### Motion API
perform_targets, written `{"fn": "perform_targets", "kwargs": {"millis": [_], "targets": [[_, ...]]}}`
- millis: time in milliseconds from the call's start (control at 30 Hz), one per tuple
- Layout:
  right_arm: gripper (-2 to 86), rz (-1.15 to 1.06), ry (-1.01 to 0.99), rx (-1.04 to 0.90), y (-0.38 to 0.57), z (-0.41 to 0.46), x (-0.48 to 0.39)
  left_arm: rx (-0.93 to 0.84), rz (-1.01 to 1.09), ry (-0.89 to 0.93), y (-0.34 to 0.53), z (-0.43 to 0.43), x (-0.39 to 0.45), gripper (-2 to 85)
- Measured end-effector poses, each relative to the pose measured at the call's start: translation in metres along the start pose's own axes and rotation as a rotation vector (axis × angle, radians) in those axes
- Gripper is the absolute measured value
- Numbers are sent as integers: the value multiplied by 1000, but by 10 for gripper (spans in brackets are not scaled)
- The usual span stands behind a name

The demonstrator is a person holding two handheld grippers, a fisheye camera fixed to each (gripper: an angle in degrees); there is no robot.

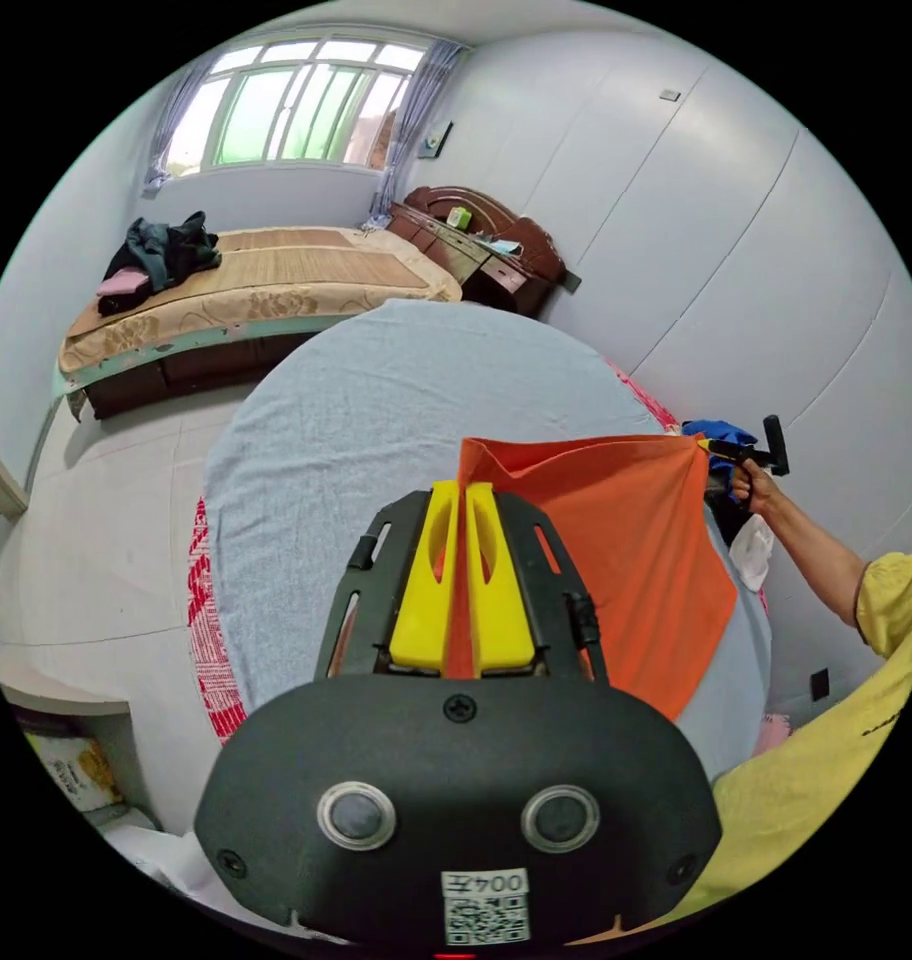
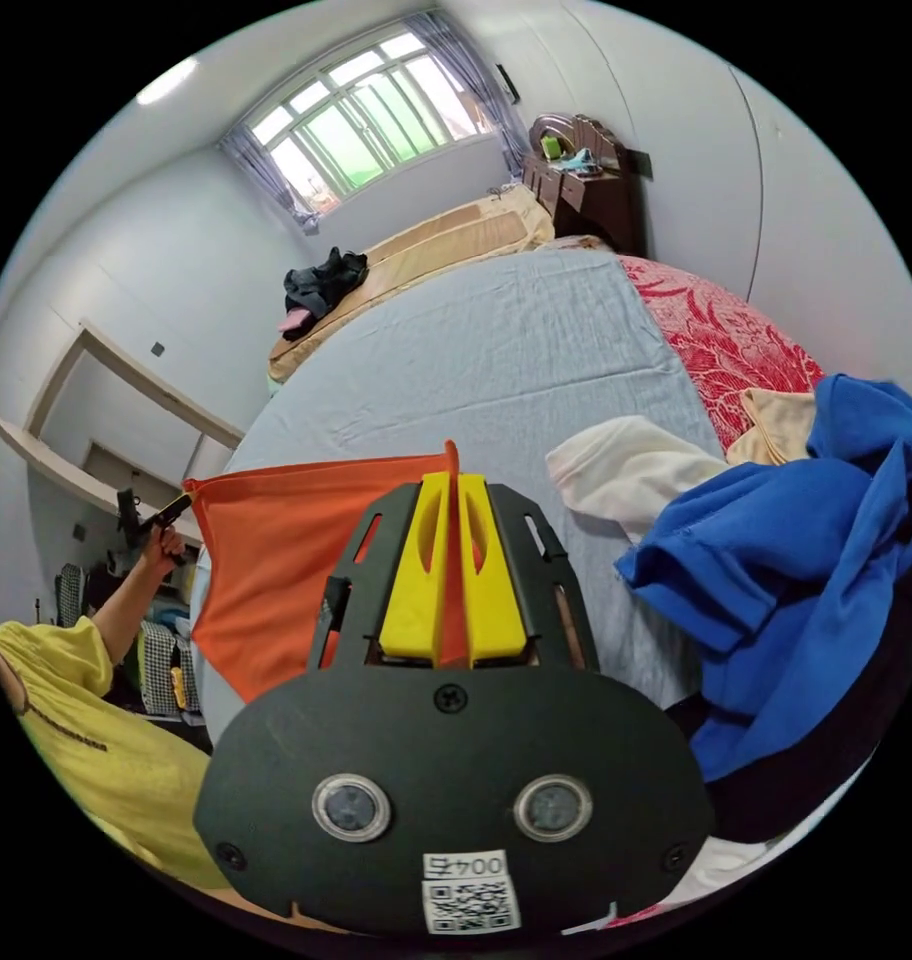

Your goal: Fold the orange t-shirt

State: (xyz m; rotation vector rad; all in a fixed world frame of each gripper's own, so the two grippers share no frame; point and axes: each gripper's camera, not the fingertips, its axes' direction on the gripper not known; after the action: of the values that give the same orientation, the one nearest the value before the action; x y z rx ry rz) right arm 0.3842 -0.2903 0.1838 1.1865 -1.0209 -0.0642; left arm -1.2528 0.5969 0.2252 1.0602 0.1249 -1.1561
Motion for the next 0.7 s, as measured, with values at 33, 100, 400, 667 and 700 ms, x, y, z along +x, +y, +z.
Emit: {"fn": "perform_targets", "kwargs": {"millis": [33, 100, 400, 667, 700], "targets": [[4, 12, 16, -18, -3, 11, -2, -8, -3, -7, -1, 4, 0, 7], [8, 37, 35, -38, -6, 27, -3, -38, -35, -12, -3, 20, -4, 8], [55, 291, 170, -32, -5, 58, 0, -84, -237, -33, -2, 65, -24, 13], [79, 79, 9, -213, 81, 21, -99, -31, -97, -35, 3, 53, 7, 5], [79, 62, 10, -235, 92, 19, -109, -52, 13, -29, 1, 55, 28, 6]]}}
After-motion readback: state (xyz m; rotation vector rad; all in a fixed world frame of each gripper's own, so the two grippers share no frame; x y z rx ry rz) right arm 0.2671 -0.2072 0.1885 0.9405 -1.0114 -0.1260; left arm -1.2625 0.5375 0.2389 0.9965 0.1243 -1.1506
